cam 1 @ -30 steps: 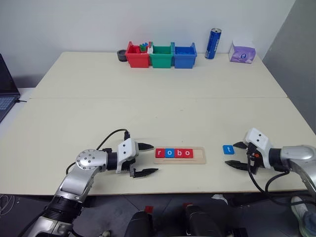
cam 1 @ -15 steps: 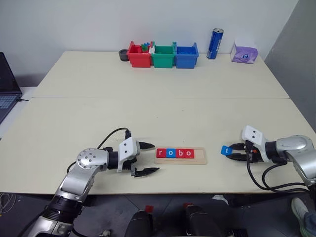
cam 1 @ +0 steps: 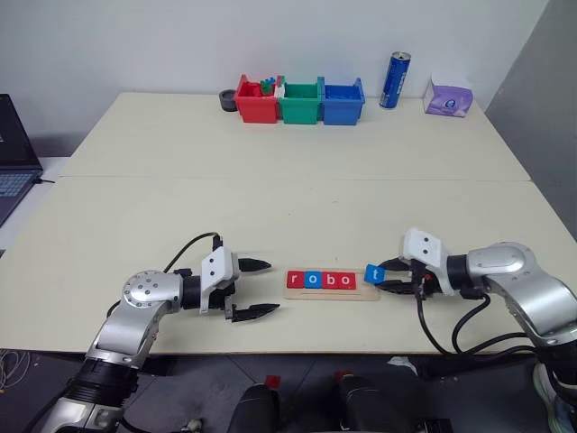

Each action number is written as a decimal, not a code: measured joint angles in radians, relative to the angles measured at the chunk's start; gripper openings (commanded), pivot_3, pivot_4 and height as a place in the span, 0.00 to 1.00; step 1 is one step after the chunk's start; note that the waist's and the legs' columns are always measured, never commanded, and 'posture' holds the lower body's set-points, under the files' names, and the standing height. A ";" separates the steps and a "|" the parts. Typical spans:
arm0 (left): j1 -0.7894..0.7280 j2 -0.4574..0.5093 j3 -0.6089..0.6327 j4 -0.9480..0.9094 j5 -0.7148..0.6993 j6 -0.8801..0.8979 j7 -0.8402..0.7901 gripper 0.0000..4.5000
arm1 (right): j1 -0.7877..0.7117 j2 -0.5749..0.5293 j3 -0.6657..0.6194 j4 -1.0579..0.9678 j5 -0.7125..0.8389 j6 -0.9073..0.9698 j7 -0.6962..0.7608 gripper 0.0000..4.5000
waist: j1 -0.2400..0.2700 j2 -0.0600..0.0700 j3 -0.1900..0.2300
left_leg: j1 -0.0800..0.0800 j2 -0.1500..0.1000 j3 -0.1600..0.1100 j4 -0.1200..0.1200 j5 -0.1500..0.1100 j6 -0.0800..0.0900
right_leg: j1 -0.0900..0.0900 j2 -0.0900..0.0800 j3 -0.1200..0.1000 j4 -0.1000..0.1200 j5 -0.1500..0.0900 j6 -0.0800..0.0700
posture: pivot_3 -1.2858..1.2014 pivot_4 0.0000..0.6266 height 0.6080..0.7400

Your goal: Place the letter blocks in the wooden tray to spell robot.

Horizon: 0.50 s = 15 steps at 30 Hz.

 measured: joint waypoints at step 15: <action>0.001 -0.001 0.020 0.102 -0.022 -0.093 -0.063 1.00 | -0.054 0.019 0.076 0.010 -0.048 0.015 -0.003 0.33 | 0.002 0.000 0.000 | 0.000 0.000 0.000 0.000 0.000 0.000 | 0.000 0.000 -0.001 0.000 0.000 -0.001 | 0.52 0.24 1.00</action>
